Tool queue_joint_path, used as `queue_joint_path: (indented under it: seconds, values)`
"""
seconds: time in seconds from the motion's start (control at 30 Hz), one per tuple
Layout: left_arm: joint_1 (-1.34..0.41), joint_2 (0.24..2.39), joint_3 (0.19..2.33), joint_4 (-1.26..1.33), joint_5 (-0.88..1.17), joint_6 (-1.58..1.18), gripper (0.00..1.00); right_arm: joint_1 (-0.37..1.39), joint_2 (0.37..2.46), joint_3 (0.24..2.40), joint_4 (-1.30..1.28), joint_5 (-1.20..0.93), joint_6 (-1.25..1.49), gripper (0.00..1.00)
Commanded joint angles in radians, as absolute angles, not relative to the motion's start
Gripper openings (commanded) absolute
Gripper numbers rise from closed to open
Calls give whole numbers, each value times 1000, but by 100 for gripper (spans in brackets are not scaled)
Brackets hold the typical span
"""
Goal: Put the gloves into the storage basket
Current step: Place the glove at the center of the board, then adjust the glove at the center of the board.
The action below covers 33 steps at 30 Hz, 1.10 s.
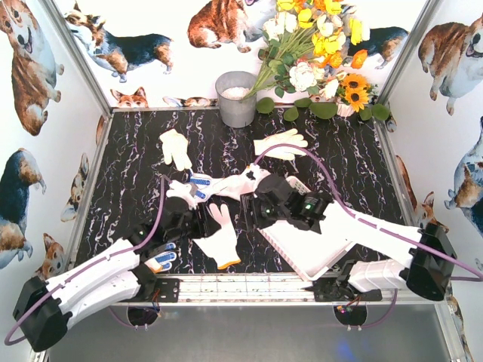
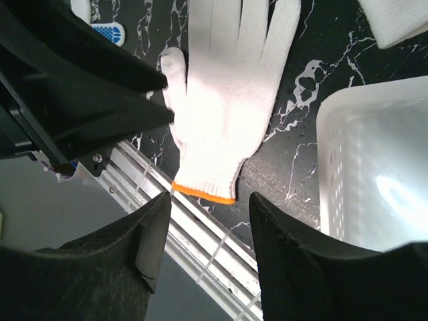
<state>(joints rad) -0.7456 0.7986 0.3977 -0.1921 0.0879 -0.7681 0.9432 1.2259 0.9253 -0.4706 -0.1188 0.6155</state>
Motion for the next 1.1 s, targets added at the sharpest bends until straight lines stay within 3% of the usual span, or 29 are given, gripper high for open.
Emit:
queue_joint_path:
  seconds: [0.0,0.2,0.4,1.07]
  values:
    - [-736,868,483,-348,-162,-895,37,975,1291,932,-399,-76,646,50]
    - [-729,1007,531,-320,-254,-904,35,1008,1433,979,-334,-68,654,44]
    - [-705,1048,514,-317,-324,-909,38,1029,1560,1029,-305,-32,640,45]
    - [-510,1180,406,-13,-93,-814,39,1038,1747,1082,-370,40,639,44]
